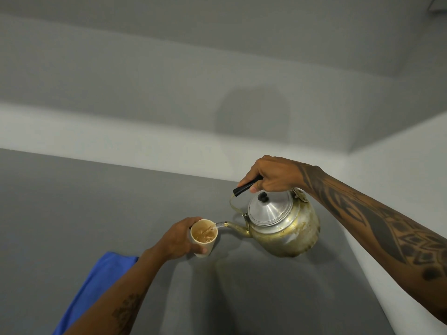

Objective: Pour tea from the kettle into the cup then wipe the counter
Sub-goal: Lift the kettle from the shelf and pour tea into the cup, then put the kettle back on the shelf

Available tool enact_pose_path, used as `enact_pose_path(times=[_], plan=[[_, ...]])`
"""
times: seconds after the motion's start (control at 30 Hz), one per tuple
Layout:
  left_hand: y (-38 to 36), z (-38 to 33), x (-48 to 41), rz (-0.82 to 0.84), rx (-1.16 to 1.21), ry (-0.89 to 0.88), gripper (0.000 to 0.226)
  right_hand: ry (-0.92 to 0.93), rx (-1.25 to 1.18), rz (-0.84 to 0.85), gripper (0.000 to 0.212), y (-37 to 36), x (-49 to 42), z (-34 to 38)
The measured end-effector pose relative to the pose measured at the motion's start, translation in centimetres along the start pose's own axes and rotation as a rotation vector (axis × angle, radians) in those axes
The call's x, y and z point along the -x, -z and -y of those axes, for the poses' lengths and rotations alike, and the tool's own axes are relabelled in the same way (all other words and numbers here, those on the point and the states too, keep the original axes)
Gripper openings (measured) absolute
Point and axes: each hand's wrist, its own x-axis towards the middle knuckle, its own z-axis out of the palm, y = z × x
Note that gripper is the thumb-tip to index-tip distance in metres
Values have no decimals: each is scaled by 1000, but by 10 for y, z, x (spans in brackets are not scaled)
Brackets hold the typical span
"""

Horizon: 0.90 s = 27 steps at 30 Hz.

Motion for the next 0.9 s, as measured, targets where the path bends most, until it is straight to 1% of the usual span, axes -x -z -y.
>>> enact_pose_path(times=[0.23, 0.43, 0.57, 0.73, 0.8, 0.9], plan=[[0, -1, 1, -5, 3, 14, 66, 9, -23, -10, 32, 1, 2, 2], [-1, 0, 2, -11, 7, 22, 73, -9, -157, -22, 33, -9, 10, -7], [-2, 2, 2, -16, 3, 41, 77, -40, -238, -60, 34, -19, 16, -14], [-2, -2, 4, -1, -5, 68, 75, -74, -265, -87, 24, -25, 22, -23], [0, -3, 5, 37, -38, 101, 86, -79, -275, -96, 18, -26, 24, -25], [14, -16, -2, 164, -151, 139, 132, -93, -277, -106, 13, -26, 28, -28]])
